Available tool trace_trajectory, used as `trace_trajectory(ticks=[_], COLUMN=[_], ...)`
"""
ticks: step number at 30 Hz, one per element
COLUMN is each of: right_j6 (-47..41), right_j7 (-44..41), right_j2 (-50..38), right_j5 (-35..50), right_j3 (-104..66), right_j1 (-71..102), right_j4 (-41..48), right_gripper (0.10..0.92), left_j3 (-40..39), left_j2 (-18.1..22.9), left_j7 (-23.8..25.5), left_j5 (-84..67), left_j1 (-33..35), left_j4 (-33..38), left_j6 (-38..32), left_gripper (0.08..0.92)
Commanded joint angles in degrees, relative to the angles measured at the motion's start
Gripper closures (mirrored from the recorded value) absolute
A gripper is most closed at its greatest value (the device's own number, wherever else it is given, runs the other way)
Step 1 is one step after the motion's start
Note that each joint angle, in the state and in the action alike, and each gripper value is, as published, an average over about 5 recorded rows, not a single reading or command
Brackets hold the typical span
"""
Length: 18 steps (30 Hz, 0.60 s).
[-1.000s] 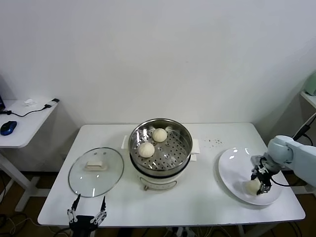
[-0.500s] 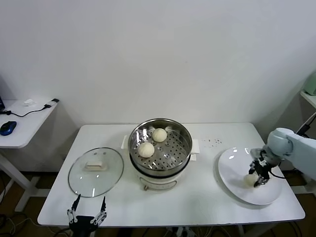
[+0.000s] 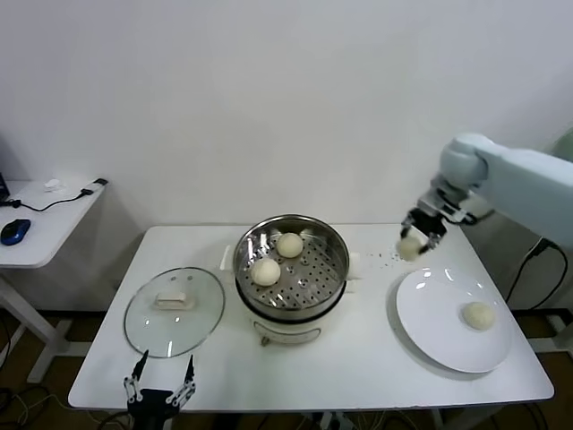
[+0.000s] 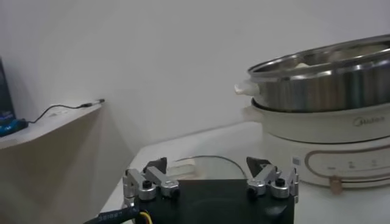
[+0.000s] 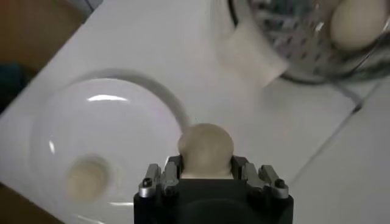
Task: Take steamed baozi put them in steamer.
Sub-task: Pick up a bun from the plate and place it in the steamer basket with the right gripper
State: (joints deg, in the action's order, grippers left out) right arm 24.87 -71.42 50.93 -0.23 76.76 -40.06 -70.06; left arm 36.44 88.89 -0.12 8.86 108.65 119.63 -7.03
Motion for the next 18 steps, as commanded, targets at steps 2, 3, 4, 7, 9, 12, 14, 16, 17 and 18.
trace_trajectory(ticks=[2,3,4,7,9,12,14,16,17,18], right_j6=[17.7,17.9,17.9,16.9,16.0,14.8,14.0,13.1,12.5,12.1], right_j7=[0.7,0.8,0.8,0.8,0.6,0.4,0.3,0.2,0.2,0.3], right_j2=[18.5,19.5,20.4,23.0,24.3,25.7,26.2,26.4,26.5,26.5], right_j5=[-15.9,-17.1,-17.7,-17.4,-17.0,-16.4,-15.3,-13.7,-12.7,-11.9], right_j3=[-7.4,-8.4,-9.1,-9.7,-9.6,-9.1,-8.1,-6.6,-5.8,-5.2], right_j1=[-1.9,-0.5,0.8,3.7,5.5,8.1,9.2,9.8,10.0,10.2], right_j4=[-1.4,-1.4,-1.3,-1.3,-1.4,-1.4,-1.6,-2.0,-2.4,-2.8], right_gripper=[0.482,0.482,0.482,0.482,0.482,0.482,0.482,0.482,0.482,0.482], left_j3=[1.1,1.3,1.4,1.7,1.9,2.2,2.4,2.6,2.7,2.7], left_j2=[0.0,-0.1,-0.1,-0.1,-0.2,-0.4,-0.6,-0.8,-0.9,-0.9], left_j7=[0.0,0.0,0.0,0.0,0.1,0.1,0.1,0.1,0.1,0.2], left_j5=[0.1,0.0,-0.1,-0.3,-0.4,-0.4,-0.5,-0.7,-0.7,-0.7], left_j1=[0.7,0.9,1.1,1.1,1.0,0.6,0.4,0.3,0.3,0.3], left_j4=[0.0,-0.1,-0.2,-0.3,-0.3,-0.3,-0.2,-0.2,-0.2,-0.2], left_j6=[-0.2,-0.3,-0.4,-0.4,-0.3,0.0,0.2,0.3,0.4,0.4], left_gripper=[0.177,0.177,0.177,0.177,0.177,0.177,0.177,0.177,0.177,0.177])
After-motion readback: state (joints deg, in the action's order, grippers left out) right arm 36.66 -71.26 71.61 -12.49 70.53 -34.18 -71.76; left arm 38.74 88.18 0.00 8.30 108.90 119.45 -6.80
